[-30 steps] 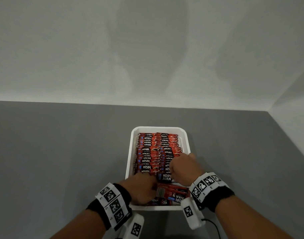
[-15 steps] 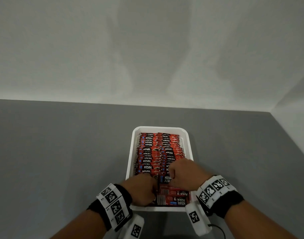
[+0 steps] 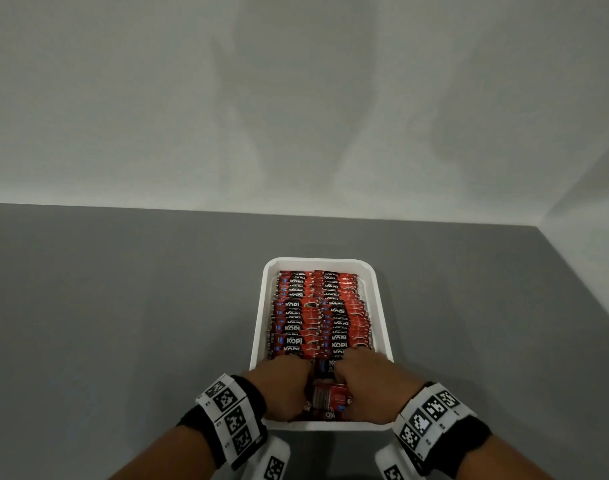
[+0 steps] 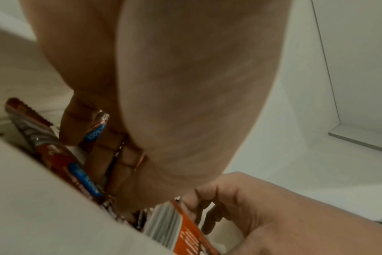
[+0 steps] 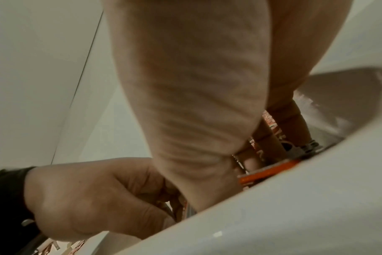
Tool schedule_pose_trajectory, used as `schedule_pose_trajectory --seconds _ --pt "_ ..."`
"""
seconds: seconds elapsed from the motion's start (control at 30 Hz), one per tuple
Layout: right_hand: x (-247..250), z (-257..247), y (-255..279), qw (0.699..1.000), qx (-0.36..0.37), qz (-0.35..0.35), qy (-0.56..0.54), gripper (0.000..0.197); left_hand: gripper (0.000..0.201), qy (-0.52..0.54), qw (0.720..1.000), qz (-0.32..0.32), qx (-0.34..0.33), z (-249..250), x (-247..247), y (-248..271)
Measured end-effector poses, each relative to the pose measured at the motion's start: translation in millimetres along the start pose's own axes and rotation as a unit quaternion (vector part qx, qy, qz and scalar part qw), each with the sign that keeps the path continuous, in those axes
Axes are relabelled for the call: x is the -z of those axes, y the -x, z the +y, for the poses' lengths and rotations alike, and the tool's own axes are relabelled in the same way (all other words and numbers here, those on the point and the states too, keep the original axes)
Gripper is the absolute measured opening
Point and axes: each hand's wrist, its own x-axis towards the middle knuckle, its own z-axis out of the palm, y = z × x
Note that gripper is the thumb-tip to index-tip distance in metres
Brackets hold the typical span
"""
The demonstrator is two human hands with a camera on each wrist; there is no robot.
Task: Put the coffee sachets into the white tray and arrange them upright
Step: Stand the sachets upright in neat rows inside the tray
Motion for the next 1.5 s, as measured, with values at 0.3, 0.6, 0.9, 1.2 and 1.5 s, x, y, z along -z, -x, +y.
schedule_pose_trajectory --seconds 0.3,0.6,0.9,1.2,1.5 --pt "-7 5 3 0.999 0.008 0.029 -0.043 0.038 0.022 0.034 0.999 0.0 -0.039 8 4 6" --pt "7 7 4 0.988 0.003 -0.002 -0.151 0.015 0.03 -0.013 0.998 -0.054 -0.025 -1 15 13" --pt "25 15 9 0.897 -0.082 0.064 -0.43 0.039 0.024 0.063 0.998 -0.009 -0.029 -1 36 21" --pt "45 -12 5 0.717 -0.017 0.135 -0.683 0.037 0.028 0.652 0.739 0.169 -0.022 17 47 17" --pt "56 -49 -15 0.812 -0.018 0.192 -0.551 0.049 0.059 0.748 0.636 0.18 -0.052 49 51 6"
